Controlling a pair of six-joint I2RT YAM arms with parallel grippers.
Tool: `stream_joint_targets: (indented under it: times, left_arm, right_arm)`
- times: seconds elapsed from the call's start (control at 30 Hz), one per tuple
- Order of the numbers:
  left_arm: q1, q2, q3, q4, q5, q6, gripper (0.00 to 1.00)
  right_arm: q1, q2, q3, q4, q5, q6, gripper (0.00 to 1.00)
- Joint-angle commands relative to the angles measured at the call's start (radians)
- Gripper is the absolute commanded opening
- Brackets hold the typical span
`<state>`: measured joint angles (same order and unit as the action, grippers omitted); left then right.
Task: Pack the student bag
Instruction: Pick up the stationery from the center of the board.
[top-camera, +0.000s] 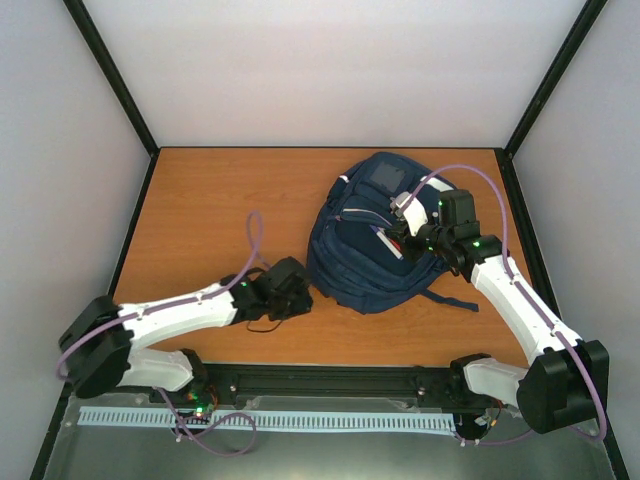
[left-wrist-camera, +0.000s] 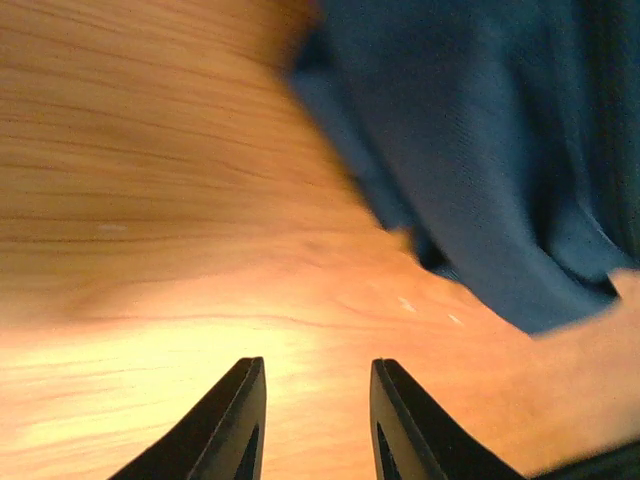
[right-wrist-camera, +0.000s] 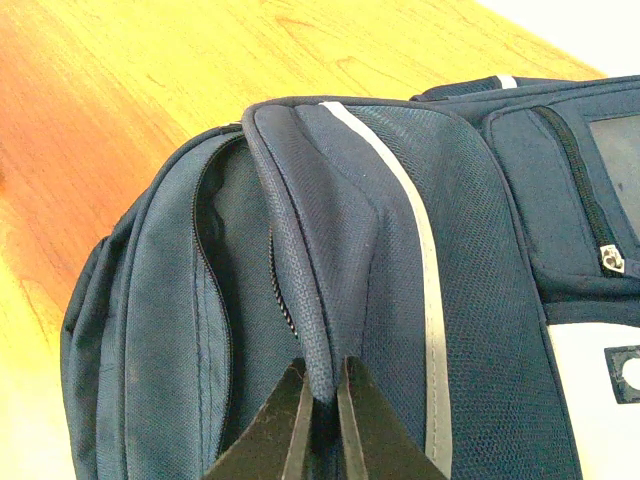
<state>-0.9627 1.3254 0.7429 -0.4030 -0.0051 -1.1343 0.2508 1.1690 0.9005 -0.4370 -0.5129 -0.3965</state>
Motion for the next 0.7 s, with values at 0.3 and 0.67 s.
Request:
stream_joint_targets:
  times: [0.3,0.67]
  left_arm:
    - [0.217,-0.491,-0.138,-0.503,-0.429,-0.382,0.54]
    - [0.525,-0.134,-0.03,-0.588,-0.185,-0.277,0.57]
  right_arm:
    - [-0.006,-0.023,0.018,0.026,-0.039,-0.002,0.07]
    - [-0.007,-0.02,0.017,0.024,-0.036,-0.005,0.07]
